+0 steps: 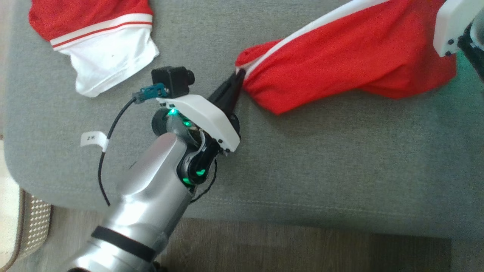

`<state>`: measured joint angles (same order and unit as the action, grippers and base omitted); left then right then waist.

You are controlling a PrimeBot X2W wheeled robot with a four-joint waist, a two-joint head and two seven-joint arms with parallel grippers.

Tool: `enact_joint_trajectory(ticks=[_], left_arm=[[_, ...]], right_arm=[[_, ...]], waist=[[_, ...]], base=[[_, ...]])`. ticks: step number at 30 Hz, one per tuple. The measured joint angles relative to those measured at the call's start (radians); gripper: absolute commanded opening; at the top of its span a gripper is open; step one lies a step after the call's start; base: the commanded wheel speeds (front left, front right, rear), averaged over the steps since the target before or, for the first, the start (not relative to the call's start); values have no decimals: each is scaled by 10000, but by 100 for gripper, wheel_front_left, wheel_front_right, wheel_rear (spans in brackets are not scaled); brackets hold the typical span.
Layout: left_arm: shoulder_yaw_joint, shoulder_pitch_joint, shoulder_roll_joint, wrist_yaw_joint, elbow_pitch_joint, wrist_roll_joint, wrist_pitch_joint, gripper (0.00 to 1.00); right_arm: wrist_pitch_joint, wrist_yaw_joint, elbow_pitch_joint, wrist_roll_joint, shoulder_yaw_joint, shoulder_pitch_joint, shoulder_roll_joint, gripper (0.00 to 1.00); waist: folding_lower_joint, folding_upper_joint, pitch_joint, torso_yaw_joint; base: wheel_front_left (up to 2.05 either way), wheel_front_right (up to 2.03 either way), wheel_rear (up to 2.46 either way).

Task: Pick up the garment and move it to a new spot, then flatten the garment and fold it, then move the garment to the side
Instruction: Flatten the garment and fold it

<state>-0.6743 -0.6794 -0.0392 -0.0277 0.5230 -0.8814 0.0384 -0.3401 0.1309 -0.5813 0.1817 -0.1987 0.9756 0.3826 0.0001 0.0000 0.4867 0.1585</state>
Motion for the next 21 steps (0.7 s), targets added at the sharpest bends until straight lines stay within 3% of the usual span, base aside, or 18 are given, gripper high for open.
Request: enact_joint_trajectory(ticks=[5,10,15,18,21], left_arm=[[-21,-425,-130,-192,102,631,1041,0],[314,-1704,-593,-67,-215,1789,2008,0],[1726,-3033,-934,90,-2326,3850,2140,0],[2243,-2698,-980,-284,-3841,4892,2186,0],[2130,-1034,-1172,-606,-4506,5718,2196,0]], right_arm=[[1576,0,-165,-54,209,368,-13,0],[3580,4,119,-779,1360,1225,-132,0],[4943,4,880,-1404,2600,1536,-646,0],[5168,4,1455,-1450,2970,1345,-871,0],[5154,4,2539,-1183,3260,153,-1187,0]], waist=[[0,0,-78,-285],[0,0,-199,-687],[-1,0,-268,-1213],[-1,0,-270,-1552],[-2,0,-288,-1840]], base=[[0,0,0],[0,0,0],[0,0,0],[0,0,0],[0,0,0]])
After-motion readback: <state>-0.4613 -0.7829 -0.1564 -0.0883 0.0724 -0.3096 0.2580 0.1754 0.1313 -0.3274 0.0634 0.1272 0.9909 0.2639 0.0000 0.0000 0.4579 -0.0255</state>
